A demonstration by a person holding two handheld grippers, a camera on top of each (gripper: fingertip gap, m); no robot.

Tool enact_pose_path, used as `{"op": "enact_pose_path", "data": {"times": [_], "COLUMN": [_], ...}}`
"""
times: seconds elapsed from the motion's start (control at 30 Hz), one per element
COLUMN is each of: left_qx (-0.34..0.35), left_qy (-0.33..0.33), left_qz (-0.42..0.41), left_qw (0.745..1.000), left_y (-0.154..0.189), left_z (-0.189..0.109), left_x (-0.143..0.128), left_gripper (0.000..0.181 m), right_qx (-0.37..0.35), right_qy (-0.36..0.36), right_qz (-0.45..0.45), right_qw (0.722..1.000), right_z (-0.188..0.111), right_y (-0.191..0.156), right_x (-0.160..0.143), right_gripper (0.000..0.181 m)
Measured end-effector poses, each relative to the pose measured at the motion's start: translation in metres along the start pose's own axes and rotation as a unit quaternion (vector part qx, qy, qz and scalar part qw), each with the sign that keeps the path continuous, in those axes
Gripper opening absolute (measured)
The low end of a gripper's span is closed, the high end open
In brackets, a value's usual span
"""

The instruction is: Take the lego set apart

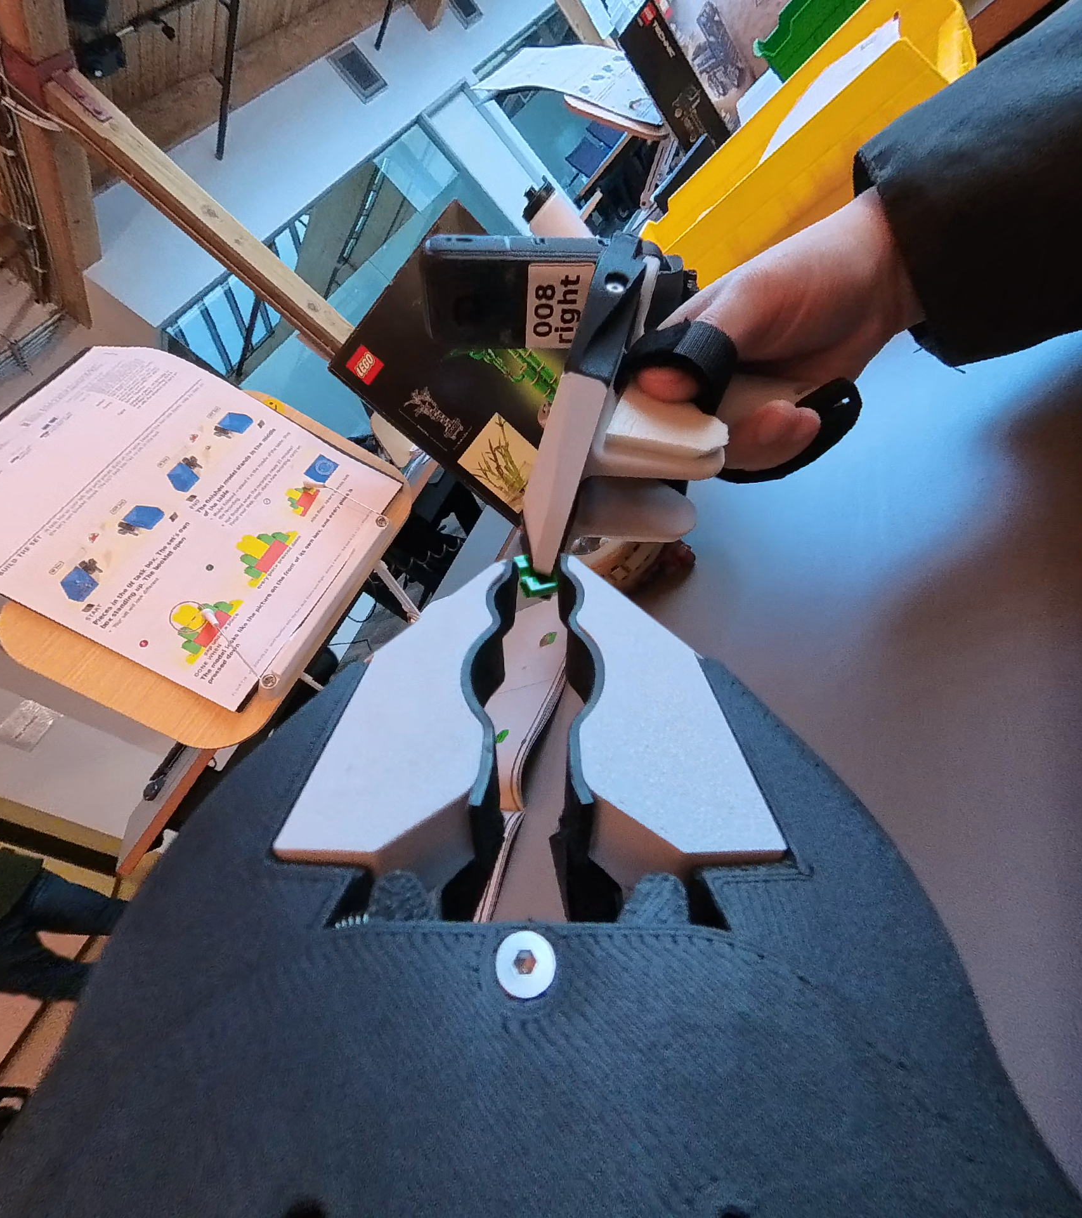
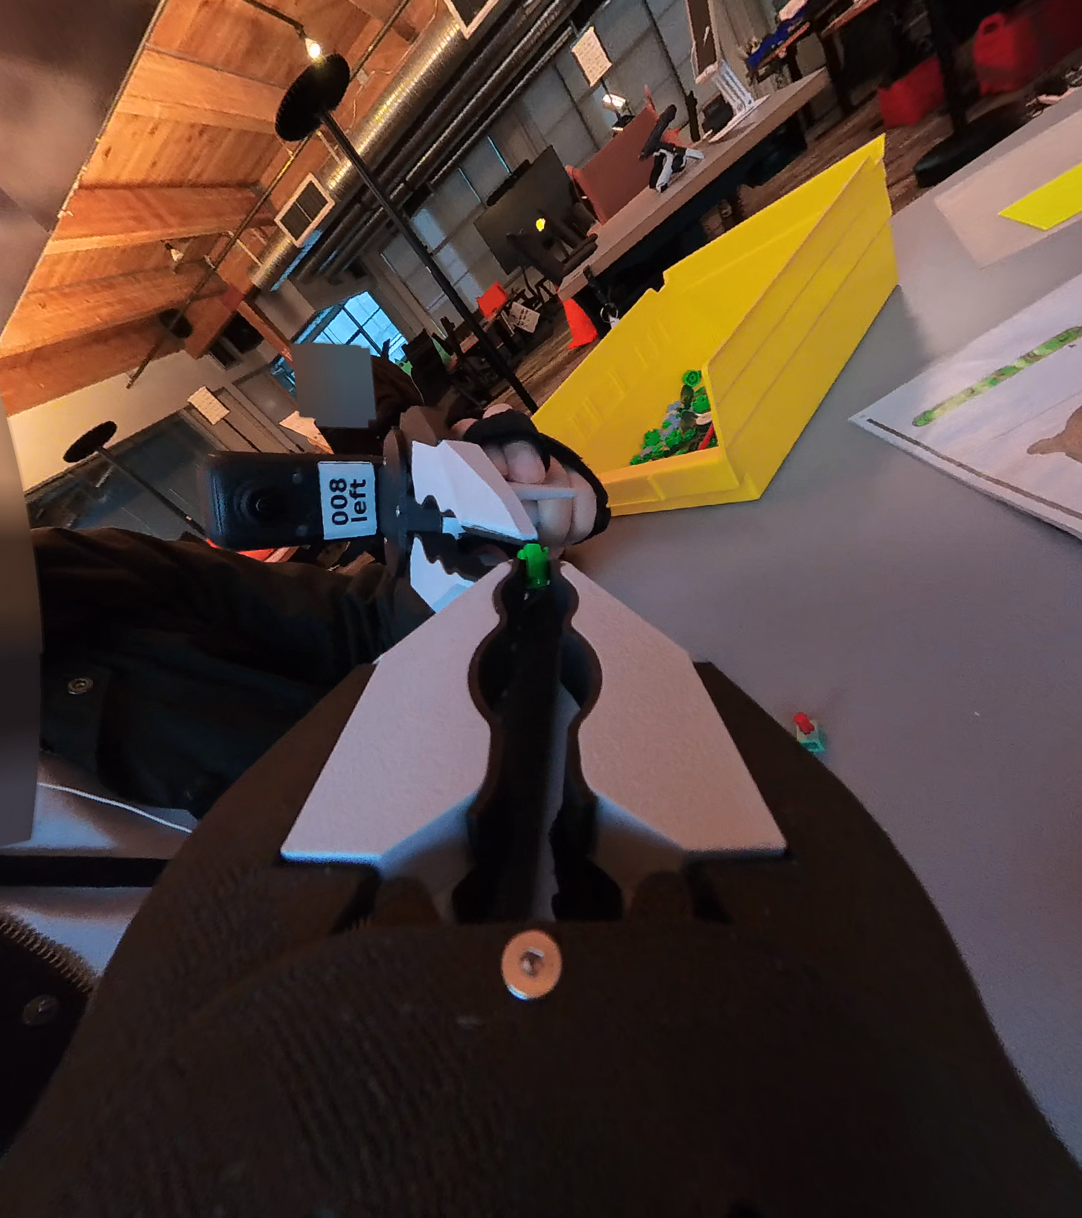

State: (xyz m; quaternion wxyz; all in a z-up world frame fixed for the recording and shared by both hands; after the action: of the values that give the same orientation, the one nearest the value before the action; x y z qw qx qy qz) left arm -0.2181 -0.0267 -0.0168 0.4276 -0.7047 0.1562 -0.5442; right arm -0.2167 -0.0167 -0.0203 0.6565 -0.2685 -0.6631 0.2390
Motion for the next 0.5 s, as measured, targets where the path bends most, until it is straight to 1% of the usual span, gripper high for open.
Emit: {"op": "enact_pose_path", "data": {"times": [0.1,0.13,0.23,0.27,0.3,0.37,0.43,0.5], "left_qx": [0.001,0.005,-0.009,-0.011,-0.010,-0.008,-0.016,-0.029], "left_qy": [-0.003,-0.002,-0.007,-0.015,-0.020,-0.016,-0.004,0.023], "left_qz": [-0.001,-0.005,-0.033,-0.035,-0.034,-0.048,-0.088,-0.156], "left_qw": [1.000,1.000,0.999,0.999,0.999,0.999,0.996,0.987], "left_y": [0.000,-0.002,-0.001,-0.001,-0.002,-0.004,-0.007,-0.014], "left_z": [0.001,0.001,0.003,0.003,0.004,0.004,0.003,-0.001], "left_x": [-0.002,-0.002,-0.005,-0.008,-0.010,-0.009,-0.007,-0.002], "left_gripper": [0.011,0.016,0.022,0.020,0.012,0.011,0.011,0.011], "right_qx": [0.002,0.004,0.007,0.009,0.009,0.016,0.027,0.035], "right_qy": [0.001,0.003,0.006,0.006,0.008,0.015,0.028,0.044], "right_qz": [0.016,0.020,0.027,0.027,0.027,0.021,0.012,-0.003], "right_qw": [1.000,1.000,1.000,1.000,1.000,1.000,0.999,0.998], "right_z": [0.000,0.000,0.001,0.001,0.001,0.001,0.000,-0.003], "right_y": [0.002,0.002,0.003,0.002,0.002,0.000,-0.005,-0.009], "right_x": [0.000,0.000,0.001,0.001,0.002,0.003,0.008,0.013], "right_gripper": [0.006,0.005,0.005,0.006,0.006,0.009,0.022,0.026]}}
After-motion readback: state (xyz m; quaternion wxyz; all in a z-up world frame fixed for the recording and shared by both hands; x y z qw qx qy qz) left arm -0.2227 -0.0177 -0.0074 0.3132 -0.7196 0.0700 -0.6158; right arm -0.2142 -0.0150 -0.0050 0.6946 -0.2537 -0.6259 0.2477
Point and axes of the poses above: each gripper's, where its closed fingertips meet, z out along the fingers, x out of its top, y = z × x across the jaws, the point moved 1 cm from there along -z, back along the fingers, and after that the axes turned 5 degrees about z, right-handed, at the moved point
